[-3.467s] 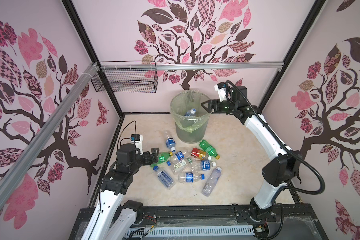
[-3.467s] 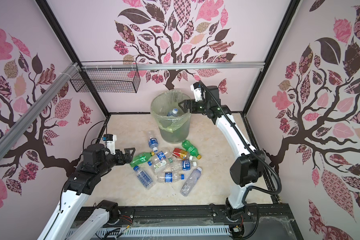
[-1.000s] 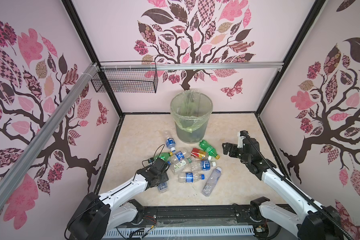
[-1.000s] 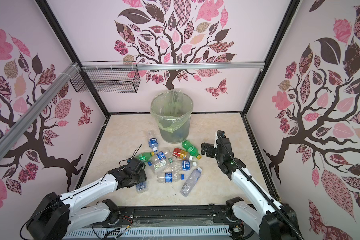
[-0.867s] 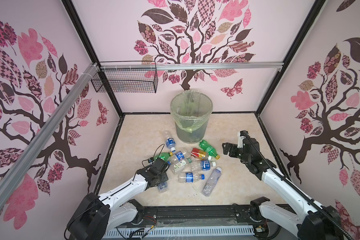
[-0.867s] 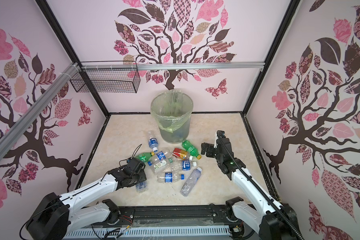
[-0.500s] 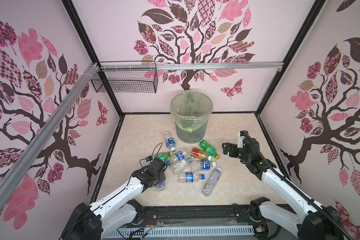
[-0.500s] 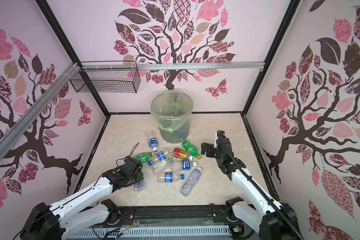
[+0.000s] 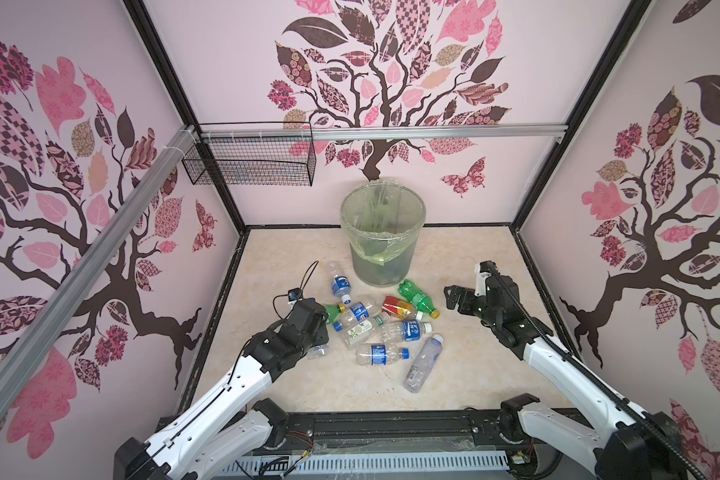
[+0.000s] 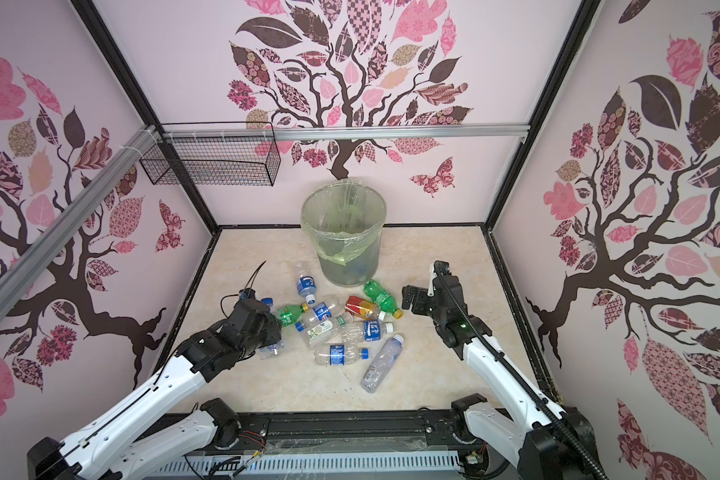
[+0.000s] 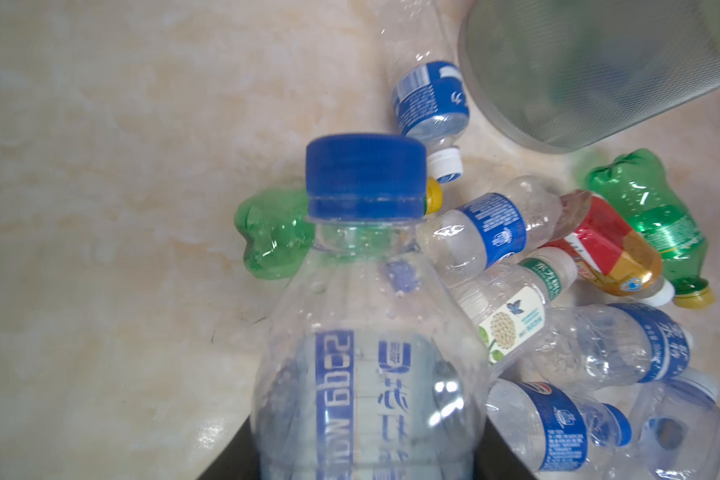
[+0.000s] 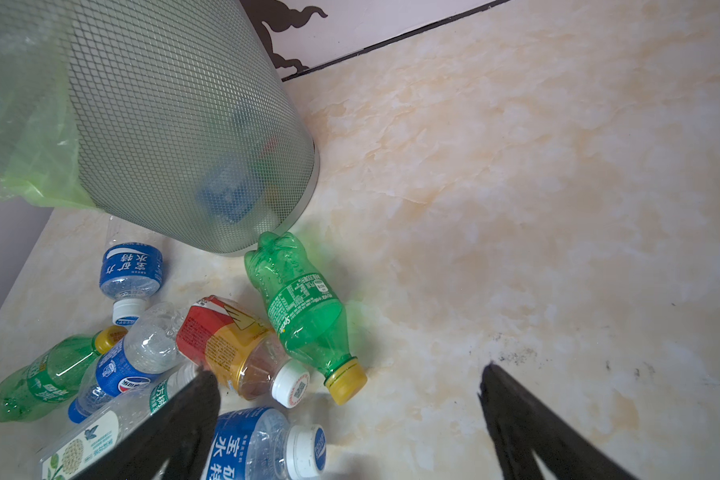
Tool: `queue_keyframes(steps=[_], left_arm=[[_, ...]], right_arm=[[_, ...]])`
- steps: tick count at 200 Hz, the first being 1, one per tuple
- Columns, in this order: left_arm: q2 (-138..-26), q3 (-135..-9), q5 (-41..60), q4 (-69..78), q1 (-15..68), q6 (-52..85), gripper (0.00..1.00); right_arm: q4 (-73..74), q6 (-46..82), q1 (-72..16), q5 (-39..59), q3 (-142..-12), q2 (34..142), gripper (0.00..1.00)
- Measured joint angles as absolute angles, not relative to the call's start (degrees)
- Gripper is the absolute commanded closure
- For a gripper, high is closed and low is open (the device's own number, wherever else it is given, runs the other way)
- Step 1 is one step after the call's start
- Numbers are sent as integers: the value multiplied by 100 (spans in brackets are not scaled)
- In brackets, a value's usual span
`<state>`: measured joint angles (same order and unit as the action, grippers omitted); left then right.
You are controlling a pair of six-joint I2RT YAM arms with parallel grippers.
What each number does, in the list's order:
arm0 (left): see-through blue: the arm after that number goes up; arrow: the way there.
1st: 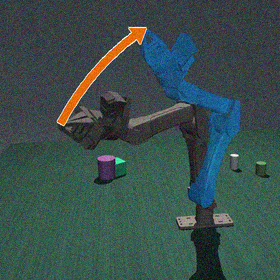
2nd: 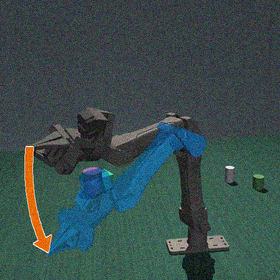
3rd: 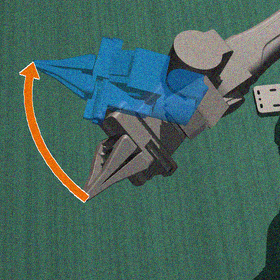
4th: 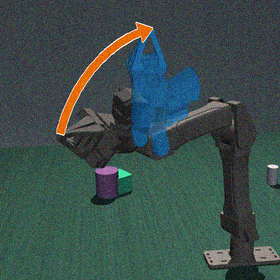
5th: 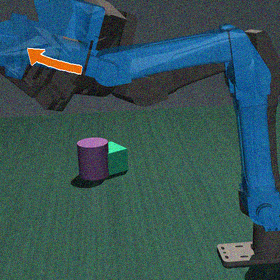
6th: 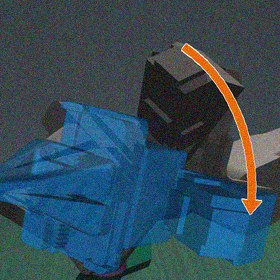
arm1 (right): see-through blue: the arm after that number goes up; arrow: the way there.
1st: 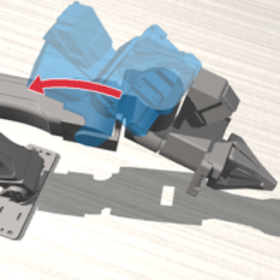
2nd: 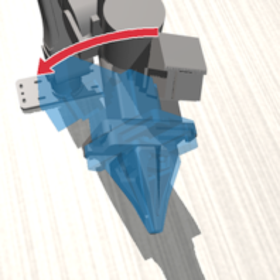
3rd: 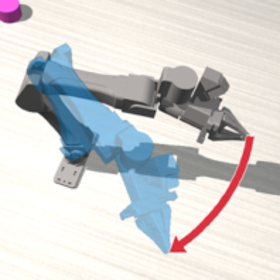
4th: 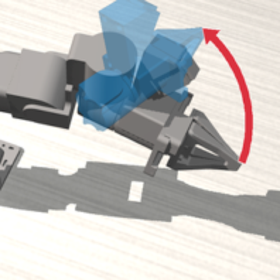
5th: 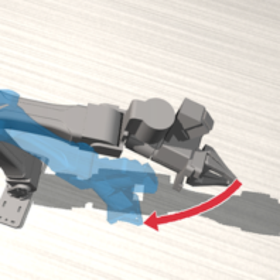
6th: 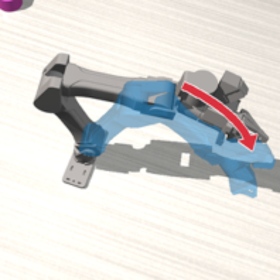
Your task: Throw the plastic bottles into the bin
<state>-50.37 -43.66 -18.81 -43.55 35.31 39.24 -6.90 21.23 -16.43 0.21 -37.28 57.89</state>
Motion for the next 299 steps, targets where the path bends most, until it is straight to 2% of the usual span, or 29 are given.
queue_keyframes(steps=[87,155,202,230,235,247,253,279,299], left_arm=[[-4134,-5087,-1636,-3986,3531,2067,55],[-4167,-5393,-1105,-3081,3531,1448,56],[-4930,-5937,-786,-2364,3529,1343,63],[-6333,-7262,-709,-2018,3468,1291,65],[-6716,-7679,-655,-1957,3417,1282,62],[-7629,-8700,-508,-1896,3236,1310,31],[-8130,-9284,-440,-1905,3122,1321,22],[-10068,-11852,-305,-2366,2762,1382,18],[-10510,-12317,-248,-2821,2698,1391,14]], right_arm=[[-792,2091,-1643,248,-3798,5725,0],[-825,2078,-1643,322,-3798,5485,0],[-882,2082,-1643,322,-3795,5358,0],[-880,2119,-1643,327,-3791,5339,0],[-880,2126,-1643,327,-3787,5339,0],[-880,2147,-1643,327,-3785,5339,0],[-882,2154,-1643,327,-3785,5339,0],[-886,2174,-1643,331,-3763,5323,0],[-902,2169,-1643,377,-3721,5295,0]])
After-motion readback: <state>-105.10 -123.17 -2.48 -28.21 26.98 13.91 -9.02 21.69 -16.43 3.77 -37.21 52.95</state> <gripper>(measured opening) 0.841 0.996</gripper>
